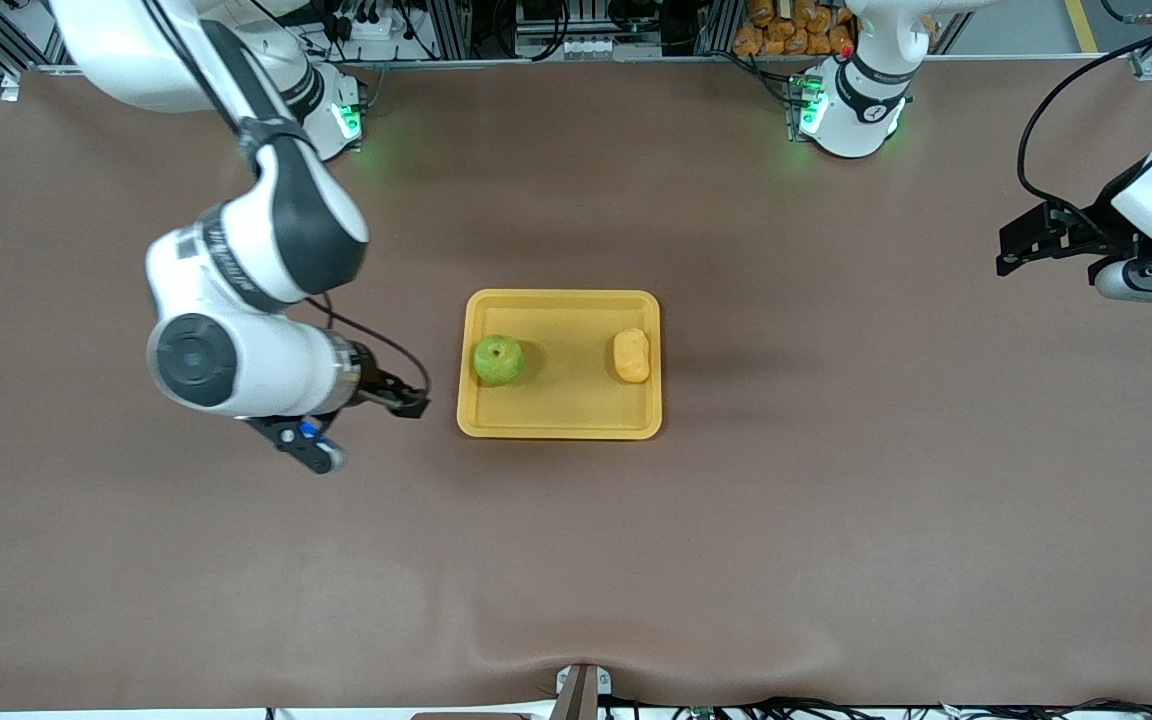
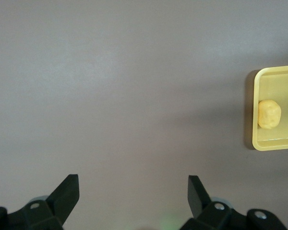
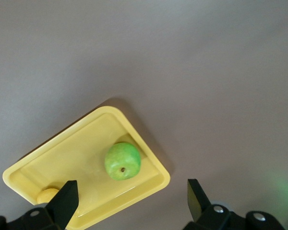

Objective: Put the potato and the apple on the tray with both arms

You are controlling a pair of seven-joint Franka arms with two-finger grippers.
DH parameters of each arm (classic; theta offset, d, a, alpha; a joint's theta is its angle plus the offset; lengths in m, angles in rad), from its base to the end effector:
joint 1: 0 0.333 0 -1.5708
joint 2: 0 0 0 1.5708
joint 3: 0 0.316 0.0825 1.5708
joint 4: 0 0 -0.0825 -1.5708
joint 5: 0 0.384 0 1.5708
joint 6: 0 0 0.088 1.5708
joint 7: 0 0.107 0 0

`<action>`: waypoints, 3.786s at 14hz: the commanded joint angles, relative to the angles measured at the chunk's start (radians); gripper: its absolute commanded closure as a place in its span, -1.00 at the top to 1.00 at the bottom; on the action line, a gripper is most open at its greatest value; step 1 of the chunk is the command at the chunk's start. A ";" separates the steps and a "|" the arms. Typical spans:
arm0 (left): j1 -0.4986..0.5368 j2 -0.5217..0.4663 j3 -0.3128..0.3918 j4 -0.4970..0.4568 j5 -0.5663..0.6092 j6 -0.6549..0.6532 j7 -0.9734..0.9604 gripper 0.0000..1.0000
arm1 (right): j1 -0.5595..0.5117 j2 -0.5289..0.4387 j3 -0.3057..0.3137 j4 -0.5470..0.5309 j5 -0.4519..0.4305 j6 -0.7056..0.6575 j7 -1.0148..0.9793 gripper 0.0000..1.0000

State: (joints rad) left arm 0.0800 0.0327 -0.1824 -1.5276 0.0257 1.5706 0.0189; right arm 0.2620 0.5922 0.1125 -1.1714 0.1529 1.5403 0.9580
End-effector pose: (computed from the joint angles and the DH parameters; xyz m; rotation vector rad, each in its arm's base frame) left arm 0.5623 -0.0532 0.6269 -3.1165 0.1888 -0.0182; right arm 0.6523 0.2531 0.4369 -2.9289 0.9187 0.4733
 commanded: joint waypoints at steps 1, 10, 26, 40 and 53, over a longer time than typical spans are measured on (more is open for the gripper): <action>0.006 0.007 -0.003 0.023 -0.012 -0.020 -0.004 1.00 | -0.024 -0.021 0.012 0.024 -0.012 -0.054 0.001 1.00; -0.038 0.003 0.014 0.020 -0.009 -0.021 -0.004 1.00 | -0.159 -0.201 0.010 -0.004 -0.015 -0.144 -0.204 1.00; -0.101 -0.002 0.106 0.018 -0.010 -0.037 -0.007 1.00 | -0.339 -0.500 -0.175 -0.189 -0.121 -0.249 -0.979 1.00; -0.098 0.004 0.107 0.018 -0.012 -0.040 -0.002 1.00 | -0.228 -0.641 -0.211 -0.343 -0.145 -0.184 -0.986 1.00; -0.092 0.004 0.107 0.018 -0.012 -0.040 -0.001 1.00 | -0.231 -0.632 -0.200 -0.301 -0.184 -0.174 -1.045 1.00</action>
State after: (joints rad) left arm -0.0119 0.0327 -0.0802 -1.5254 0.0257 1.5486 0.0174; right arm 0.0241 -0.0235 -0.0882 -1.4689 -0.0055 1.3659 -0.0733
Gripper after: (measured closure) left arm 0.000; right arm 0.000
